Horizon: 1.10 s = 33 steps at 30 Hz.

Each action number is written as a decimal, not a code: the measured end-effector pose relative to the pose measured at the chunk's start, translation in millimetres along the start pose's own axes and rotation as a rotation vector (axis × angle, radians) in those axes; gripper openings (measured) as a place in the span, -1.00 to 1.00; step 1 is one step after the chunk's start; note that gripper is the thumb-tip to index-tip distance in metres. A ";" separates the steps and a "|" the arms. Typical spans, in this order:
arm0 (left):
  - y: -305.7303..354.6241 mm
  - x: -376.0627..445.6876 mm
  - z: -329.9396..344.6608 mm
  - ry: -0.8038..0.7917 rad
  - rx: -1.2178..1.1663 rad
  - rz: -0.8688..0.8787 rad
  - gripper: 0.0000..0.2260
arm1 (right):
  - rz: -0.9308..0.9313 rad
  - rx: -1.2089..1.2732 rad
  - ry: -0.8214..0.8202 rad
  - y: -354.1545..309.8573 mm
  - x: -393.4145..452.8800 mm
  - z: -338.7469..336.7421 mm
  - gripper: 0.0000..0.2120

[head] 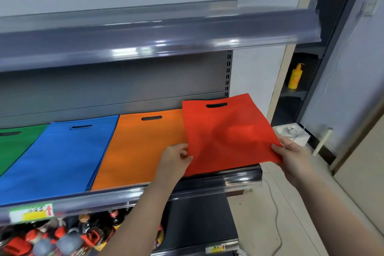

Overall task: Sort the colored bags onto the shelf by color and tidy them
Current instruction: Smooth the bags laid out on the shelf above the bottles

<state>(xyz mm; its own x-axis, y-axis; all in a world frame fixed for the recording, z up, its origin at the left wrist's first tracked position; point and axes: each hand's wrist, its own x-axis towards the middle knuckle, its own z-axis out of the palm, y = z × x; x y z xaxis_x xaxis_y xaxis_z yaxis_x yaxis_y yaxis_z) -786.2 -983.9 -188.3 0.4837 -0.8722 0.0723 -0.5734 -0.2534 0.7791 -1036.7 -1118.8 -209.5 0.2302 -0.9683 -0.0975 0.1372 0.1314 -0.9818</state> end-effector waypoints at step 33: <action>-27.1 -8.1 -77.2 0.308 0.629 -0.019 -0.65 | -0.710 -1.366 -0.410 -47.3 -2.8 160.8 -0.56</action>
<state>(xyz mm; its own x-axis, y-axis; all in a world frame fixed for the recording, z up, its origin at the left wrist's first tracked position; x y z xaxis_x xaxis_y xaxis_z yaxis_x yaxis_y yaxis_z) -723.6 -937.7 -162.0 0.6093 -0.7307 0.3079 -0.7920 -0.5424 0.2801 -888.9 -1088.1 -136.6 0.7619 -0.5973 0.2504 -0.5523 -0.8011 -0.2307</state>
